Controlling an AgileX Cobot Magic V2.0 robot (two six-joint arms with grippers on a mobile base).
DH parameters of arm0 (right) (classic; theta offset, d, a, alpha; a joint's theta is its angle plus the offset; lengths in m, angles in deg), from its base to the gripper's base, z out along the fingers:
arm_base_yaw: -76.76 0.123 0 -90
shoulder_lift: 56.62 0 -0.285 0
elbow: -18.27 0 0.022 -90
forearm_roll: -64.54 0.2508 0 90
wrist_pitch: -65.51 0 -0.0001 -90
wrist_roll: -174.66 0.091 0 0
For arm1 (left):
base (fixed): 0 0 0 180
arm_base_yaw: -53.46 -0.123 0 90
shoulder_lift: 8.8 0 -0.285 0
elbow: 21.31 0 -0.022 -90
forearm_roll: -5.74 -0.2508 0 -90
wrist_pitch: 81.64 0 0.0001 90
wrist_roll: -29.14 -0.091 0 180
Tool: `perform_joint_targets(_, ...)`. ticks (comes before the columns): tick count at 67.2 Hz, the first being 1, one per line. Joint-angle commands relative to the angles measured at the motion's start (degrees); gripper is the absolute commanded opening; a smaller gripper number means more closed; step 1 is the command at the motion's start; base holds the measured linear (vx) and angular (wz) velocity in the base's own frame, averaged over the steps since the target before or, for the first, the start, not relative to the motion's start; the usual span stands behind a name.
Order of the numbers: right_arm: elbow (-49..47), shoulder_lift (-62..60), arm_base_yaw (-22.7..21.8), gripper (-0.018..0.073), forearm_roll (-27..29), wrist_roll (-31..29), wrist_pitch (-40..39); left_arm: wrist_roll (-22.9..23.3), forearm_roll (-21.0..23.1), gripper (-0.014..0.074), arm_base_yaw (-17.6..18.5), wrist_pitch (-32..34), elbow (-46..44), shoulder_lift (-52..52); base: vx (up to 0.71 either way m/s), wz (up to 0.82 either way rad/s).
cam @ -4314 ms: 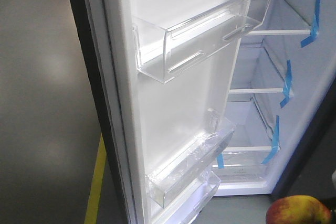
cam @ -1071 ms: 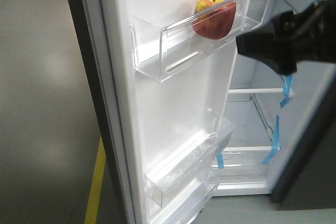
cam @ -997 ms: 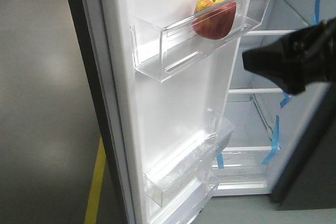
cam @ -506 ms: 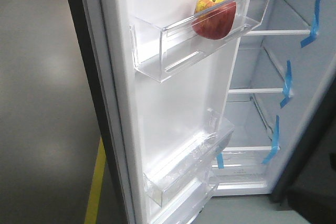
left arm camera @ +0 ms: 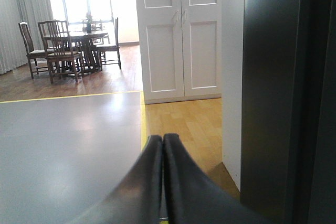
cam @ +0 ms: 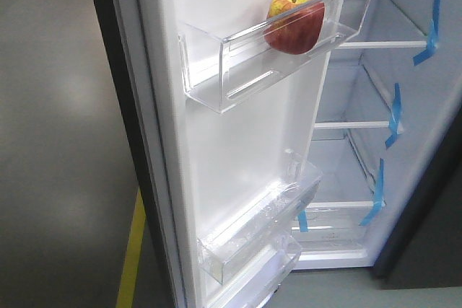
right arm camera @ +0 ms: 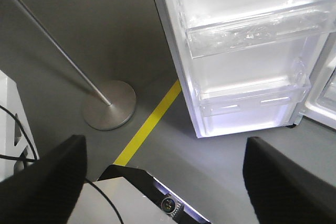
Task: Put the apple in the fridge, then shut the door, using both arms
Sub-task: 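Withdraw the right gripper away from the door bin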
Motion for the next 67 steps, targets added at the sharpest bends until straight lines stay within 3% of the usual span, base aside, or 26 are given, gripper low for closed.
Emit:
perform_joint_targets(1, -0.2, -0.8, 0.0, 0.0580, 1.3, 1.0, -0.9, 0.0, 0.5, -0.0006, 0.1, 4.1, -1.0, -0.8, 0.00, 0.00)
perform_joint_targets(16, 0.1, -2.6, 0.0, 0.0580, 1.3, 1.0, 5.0, 0.0, 0.5, -0.0006, 0.1, 4.1, -1.0, -0.8, 0.00, 0.00)
perform_joint_targets(42, 0.1, -2.6, 0.0, 0.0580, 1.3, 0.8, 6.3, 0.1, 0.5, -0.0006, 0.1, 6.1, -1.0, -0.8, 0.00, 0.00)
perform_joint_targets(51, 0.1, -2.6, 0.0, 0.0580, 1.3, 0.8, 6.3, 4.8, 0.5, -0.0006, 0.1, 6.8, -1.0, -0.8, 0.00, 0.00)
perform_joint_targets(58, 0.1, -2.6, 0.0, 0.0580, 1.3, 0.8, 6.3, 5.0, 0.5, -0.0006, 0.1, 7.3, -1.0, -0.8, 0.00, 0.00)
perform_joint_targets(67, 0.1, -2.6, 0.0, 0.0580, 1.3, 0.8, 6.3, 6.9, 2.1, -0.0006, 0.1, 12.9, -1.6, -0.8, 0.00, 0.00)
